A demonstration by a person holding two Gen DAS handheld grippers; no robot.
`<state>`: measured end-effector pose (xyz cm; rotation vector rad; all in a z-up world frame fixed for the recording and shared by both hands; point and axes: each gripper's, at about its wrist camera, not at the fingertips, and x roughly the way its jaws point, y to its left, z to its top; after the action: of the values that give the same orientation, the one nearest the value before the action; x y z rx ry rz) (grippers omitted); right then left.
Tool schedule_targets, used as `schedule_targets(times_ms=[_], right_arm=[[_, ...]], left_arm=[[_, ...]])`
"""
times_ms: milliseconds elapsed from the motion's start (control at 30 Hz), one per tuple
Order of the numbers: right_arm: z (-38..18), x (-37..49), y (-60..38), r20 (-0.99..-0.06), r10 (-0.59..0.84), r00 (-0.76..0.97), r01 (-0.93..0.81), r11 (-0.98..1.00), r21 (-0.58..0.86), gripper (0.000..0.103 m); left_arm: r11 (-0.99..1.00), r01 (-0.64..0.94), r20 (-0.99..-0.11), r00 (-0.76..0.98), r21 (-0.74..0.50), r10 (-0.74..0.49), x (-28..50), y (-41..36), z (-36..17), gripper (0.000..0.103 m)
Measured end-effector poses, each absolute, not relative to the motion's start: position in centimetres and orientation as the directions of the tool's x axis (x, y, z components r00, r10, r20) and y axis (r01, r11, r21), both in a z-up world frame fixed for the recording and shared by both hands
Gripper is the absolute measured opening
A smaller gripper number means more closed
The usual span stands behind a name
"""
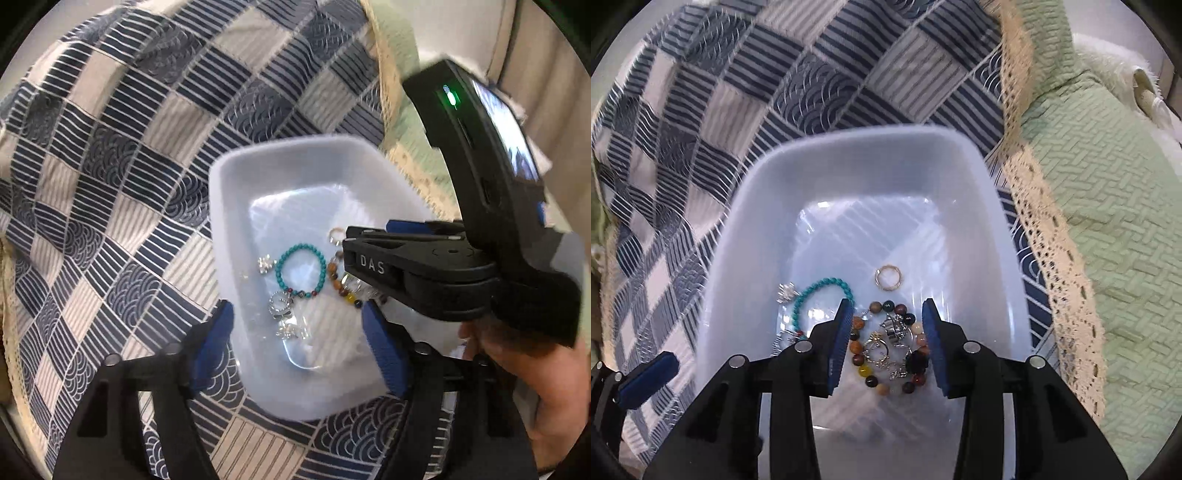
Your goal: Organize jewelry
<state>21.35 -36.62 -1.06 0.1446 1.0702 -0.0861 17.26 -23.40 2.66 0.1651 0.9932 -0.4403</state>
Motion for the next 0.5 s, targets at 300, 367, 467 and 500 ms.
schedule_targets(times_ms=[300, 367, 467, 500], right_arm=[[3.2, 17.3, -36.7, -0.815, -0.097, 0.571, 0.191, 0.981, 0.017, 0.09], [3.2, 16.6, -36.7, -0.817, -0.108, 0.566, 0.187, 0.982, 0.001, 0.092], [2.7, 15.0, -36.8, -0.82, -0.13, 0.557, 0.187, 0.982, -0.029, 0.092], [2.5, 14.4, -36.8, -0.82, -0.135, 0.556, 0.189, 0.981, -0.033, 0.092]], left_arm=[[0.91, 0.404, -0.823, 0.483, -0.093, -0.299, 16.0, -20.6, 5.1, 0.088], [0.918, 0.386, -0.83, 0.479, -0.093, -0.285, 16.1, -20.2, 4.9, 0.089], [0.911, 0.371, -0.831, 0.436, -0.182, -0.344, 16.6, -19.3, 4.5, 0.089], [0.912, 0.363, -0.83, 0.436, -0.19, -0.347, 16.7, -19.1, 4.5, 0.089]])
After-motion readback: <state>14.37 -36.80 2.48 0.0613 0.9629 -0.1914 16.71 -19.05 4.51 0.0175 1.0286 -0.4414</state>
